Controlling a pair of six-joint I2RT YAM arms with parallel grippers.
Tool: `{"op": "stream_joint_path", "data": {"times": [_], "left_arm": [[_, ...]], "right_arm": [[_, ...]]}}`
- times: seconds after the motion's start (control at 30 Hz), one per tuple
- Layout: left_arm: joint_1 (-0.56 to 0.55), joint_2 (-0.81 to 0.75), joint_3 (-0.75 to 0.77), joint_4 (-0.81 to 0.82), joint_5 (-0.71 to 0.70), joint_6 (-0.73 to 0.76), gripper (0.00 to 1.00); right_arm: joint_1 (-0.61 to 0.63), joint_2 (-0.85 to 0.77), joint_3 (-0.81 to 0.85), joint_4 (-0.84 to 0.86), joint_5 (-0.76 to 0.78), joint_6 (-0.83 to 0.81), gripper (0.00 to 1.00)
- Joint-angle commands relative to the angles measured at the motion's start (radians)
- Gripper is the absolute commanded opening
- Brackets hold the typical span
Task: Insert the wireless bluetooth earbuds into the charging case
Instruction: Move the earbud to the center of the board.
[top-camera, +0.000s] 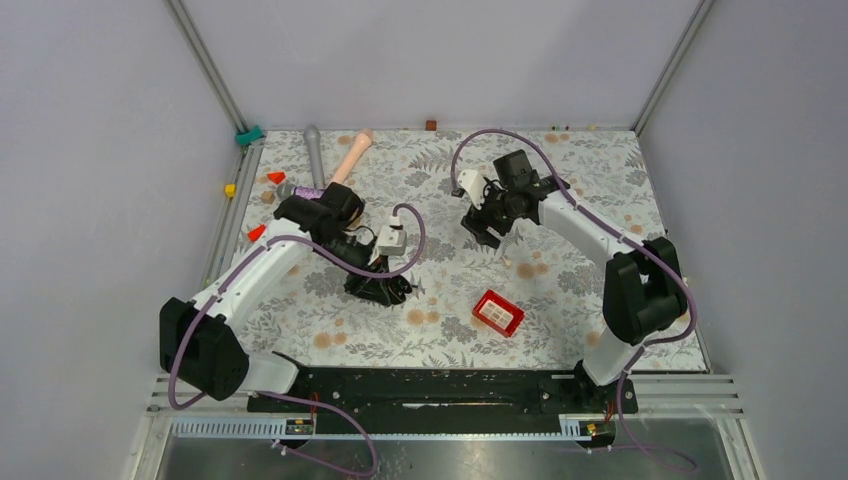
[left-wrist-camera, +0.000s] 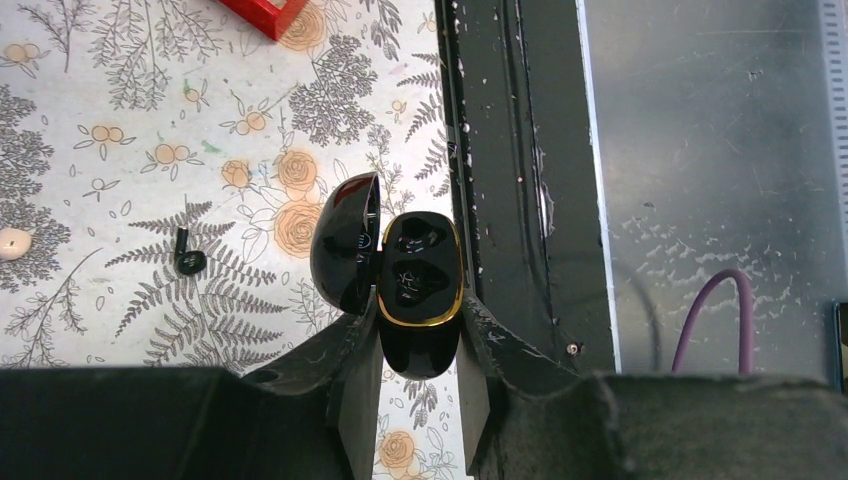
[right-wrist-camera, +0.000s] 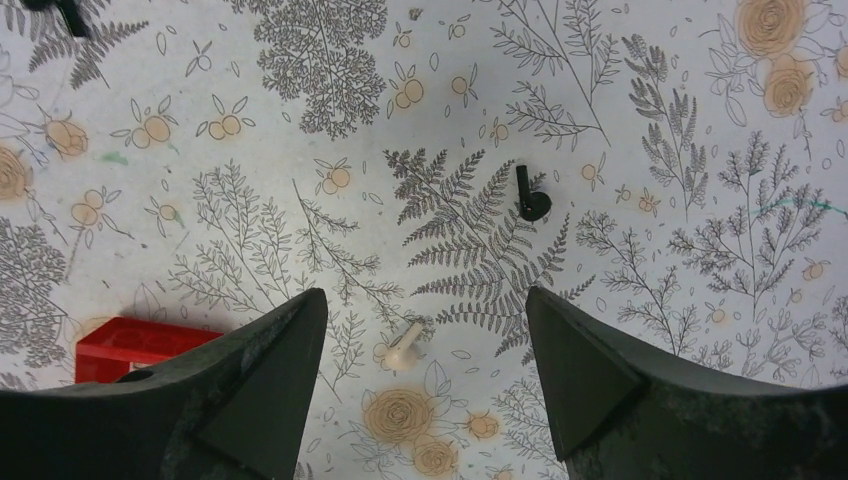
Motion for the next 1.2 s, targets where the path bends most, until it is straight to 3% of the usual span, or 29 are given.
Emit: {"op": "stream_joint_path", "data": {"times": [0.0, 0.23, 0.4, 0.6, 0.9, 1.17], "left_arm": [[0.006, -0.006, 0.051, -0.066, 0.050, 0.093, 0.00], [0.077, -0.086, 0.043, -0.011, 0.082, 0.059, 0.00], [0.182, -0.222, -0.039, 0.228, 0.087, -0.121, 0.00], [0.301, -0.374, -0.099, 0.420, 0.054, -0.263, 0.00], [0.383, -0.463, -0.129, 0.349, 0.056, -0.203, 0.00], [0.441, -0.476, -0.144, 0.307, 0.124, -0.161, 0.00]], "right_arm": [[-0.005, 0.034, 0.048, 0.010, -0.009, -0.094, 0.80], [-0.004, 0.113, 0.136, -0.014, -0.045, -0.021, 0.75], [0.022, 0.146, 0.221, -0.096, -0.097, 0.003, 0.71], [0.158, 0.160, 0.228, -0.098, -0.030, -0.004, 0.72], [0.329, 0.336, 0.432, -0.222, 0.036, 0.126, 0.69], [0.436, 0.441, 0.513, -0.274, 0.147, 0.103, 0.68]]}}
